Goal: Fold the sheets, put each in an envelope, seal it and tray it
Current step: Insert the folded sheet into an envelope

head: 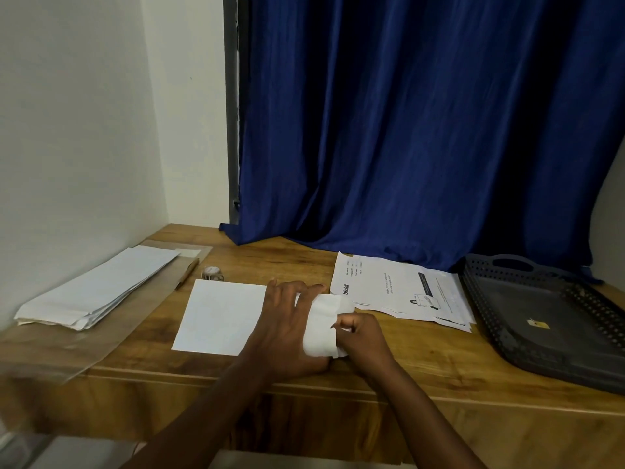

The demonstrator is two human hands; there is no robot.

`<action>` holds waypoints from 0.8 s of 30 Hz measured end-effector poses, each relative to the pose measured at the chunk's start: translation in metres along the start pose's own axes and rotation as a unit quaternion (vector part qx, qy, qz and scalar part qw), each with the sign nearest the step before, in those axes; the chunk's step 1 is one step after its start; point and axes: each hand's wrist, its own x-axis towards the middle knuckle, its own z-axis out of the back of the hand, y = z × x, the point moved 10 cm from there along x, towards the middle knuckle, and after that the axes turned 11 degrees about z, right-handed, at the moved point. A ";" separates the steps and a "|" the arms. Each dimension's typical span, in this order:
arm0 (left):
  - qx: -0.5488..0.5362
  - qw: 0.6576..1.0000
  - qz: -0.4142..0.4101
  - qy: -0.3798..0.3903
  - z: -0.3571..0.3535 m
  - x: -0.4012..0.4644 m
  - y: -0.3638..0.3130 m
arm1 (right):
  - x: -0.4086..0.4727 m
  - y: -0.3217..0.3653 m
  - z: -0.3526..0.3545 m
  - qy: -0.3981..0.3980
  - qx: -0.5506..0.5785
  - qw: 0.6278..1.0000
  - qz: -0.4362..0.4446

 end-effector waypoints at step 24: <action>0.101 0.927 0.070 0.354 -0.079 -0.022 0.029 | -0.032 0.010 0.061 0.010 -0.370 0.927 0.066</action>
